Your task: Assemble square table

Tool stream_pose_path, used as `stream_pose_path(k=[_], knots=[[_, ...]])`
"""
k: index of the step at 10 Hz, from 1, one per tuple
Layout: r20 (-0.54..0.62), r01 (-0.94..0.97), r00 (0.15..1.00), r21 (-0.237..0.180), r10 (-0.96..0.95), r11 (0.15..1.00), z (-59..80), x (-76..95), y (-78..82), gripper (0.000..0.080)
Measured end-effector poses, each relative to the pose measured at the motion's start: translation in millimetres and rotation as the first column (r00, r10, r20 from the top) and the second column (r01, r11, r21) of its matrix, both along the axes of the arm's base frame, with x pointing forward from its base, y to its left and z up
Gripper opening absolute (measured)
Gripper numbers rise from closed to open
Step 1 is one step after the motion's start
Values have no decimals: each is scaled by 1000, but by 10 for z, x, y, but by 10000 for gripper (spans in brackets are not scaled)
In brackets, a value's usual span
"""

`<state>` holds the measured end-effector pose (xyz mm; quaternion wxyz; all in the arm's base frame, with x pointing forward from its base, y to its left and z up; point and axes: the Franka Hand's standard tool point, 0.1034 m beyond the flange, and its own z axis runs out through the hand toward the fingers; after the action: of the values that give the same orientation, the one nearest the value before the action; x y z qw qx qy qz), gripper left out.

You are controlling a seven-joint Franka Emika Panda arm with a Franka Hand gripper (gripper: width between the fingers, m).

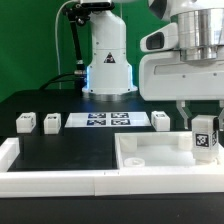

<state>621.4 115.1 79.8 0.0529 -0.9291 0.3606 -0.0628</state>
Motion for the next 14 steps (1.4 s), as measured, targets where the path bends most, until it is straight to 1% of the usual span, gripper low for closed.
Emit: stream_pose_path(k=[2, 3, 4, 6, 7, 8, 9, 10, 11, 12, 14], knots=[[-13, 192, 981, 26, -192, 981, -5, -8, 3, 294], [-18, 233, 972, 31, -232, 972, -5, -10, 3, 294], [-29, 309, 951, 46, -308, 950, -6, -14, 0, 294], [-35, 350, 936, 49, -349, 935, -5, -17, 4, 294], [-36, 350, 937, 50, -348, 935, -11, -20, 11, 349], [-41, 310, 950, 43, -309, 950, -13, -28, 16, 515], [-52, 273, 961, 35, -271, 961, -6, -33, 29, 515], [-49, 225, 974, 30, -223, 974, -5, -31, 39, 618], [-40, 116, 993, 17, -115, 993, -20, -33, 37, 618], [-34, 10, 999, 5, -10, 1000, -23, -35, 34, 646], [-24, -209, 978, -24, 209, 978, -24, -26, -12, 649]])
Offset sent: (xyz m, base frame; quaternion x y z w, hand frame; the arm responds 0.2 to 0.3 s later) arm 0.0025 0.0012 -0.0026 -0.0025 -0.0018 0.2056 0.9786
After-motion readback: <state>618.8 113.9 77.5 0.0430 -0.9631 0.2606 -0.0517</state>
